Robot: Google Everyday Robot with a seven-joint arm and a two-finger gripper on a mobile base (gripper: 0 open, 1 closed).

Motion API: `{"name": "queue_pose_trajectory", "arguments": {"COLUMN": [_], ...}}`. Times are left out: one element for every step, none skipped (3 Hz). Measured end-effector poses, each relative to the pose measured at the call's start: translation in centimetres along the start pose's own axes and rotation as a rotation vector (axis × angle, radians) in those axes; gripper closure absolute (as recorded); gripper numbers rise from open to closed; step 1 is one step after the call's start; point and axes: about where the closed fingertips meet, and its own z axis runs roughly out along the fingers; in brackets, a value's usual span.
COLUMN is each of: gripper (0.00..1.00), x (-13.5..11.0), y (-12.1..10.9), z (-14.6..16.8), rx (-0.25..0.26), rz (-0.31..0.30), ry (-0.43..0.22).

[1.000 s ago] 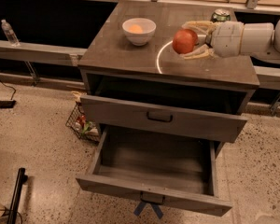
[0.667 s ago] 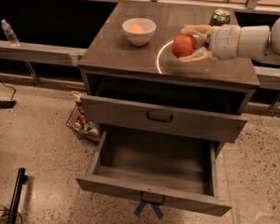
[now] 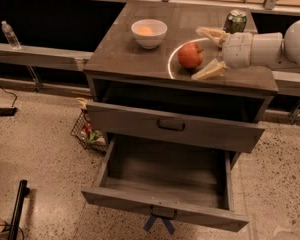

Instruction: Pick apple from middle drawer and place on counter

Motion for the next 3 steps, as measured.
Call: {"name": "queue_pose_trajectory", "arguments": {"gripper": [0.0,0.0,0.0], "x": [0.52,0.89,1.04], "y": [0.32,0.59,0.56], "z": [0.22,0.44,0.43], "rx": [0.001,0.006,0.021], "rz": [0.018,0.032,0.041], "ry": [0.005,0.007,0.005]}}
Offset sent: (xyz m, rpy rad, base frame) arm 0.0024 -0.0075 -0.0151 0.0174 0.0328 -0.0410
